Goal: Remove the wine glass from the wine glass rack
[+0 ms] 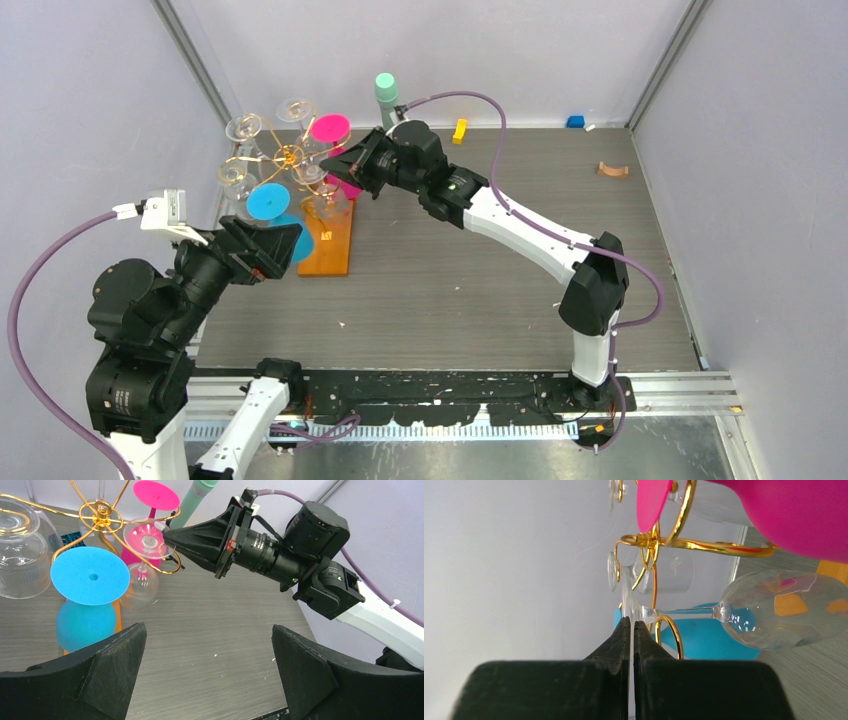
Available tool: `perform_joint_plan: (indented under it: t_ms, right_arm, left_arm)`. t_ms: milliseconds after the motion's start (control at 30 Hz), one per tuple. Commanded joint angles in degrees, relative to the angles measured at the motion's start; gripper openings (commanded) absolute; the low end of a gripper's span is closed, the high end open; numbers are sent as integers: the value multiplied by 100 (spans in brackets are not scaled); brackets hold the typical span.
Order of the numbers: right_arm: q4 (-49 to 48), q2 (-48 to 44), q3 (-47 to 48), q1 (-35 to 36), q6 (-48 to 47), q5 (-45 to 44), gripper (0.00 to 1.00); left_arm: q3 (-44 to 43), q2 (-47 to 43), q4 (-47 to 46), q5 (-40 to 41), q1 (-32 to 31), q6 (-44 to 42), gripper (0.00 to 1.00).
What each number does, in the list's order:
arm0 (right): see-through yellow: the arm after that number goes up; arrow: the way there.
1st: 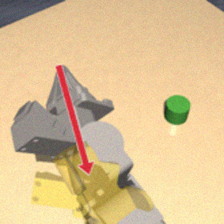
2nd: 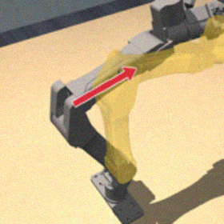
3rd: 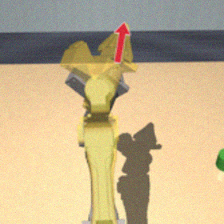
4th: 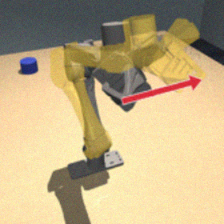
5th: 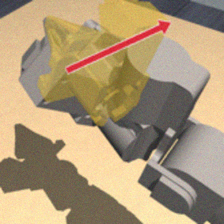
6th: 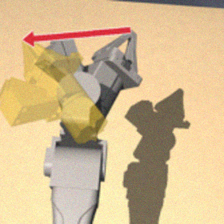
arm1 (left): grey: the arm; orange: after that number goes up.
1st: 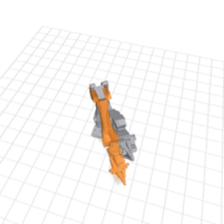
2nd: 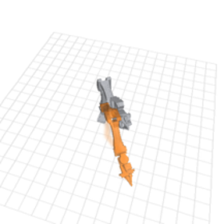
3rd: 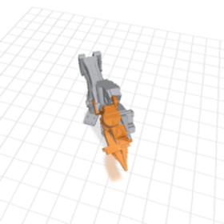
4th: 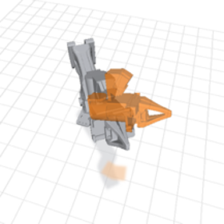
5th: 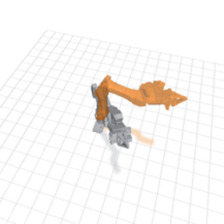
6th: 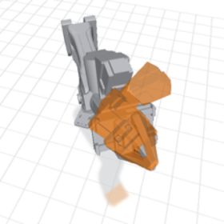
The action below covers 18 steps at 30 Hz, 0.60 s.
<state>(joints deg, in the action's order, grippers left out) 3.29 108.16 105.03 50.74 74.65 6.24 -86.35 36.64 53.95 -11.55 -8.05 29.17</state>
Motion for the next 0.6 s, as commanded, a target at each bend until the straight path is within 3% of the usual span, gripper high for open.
perform_joint_plan:
  t_ms: [0,233,367,567]
  right_arm:
    - [-539,-85,368,28,-148,-488,1]
    - [-480,-484,-51,2,-195,-1337,0]
    - [-223,-814,-279,-31,-178,-1533,0]
    - [124,-1279,-573,-64,6,-1494,0]
  left_arm:
    - [-201,38,51,-7,32,-173,100]
    - [-294,218,218,-578,32,-288,100]
    - [-180,456,75,-1427,32,-152,100]
    - [230,315,-548,-1671,31,-28,100]
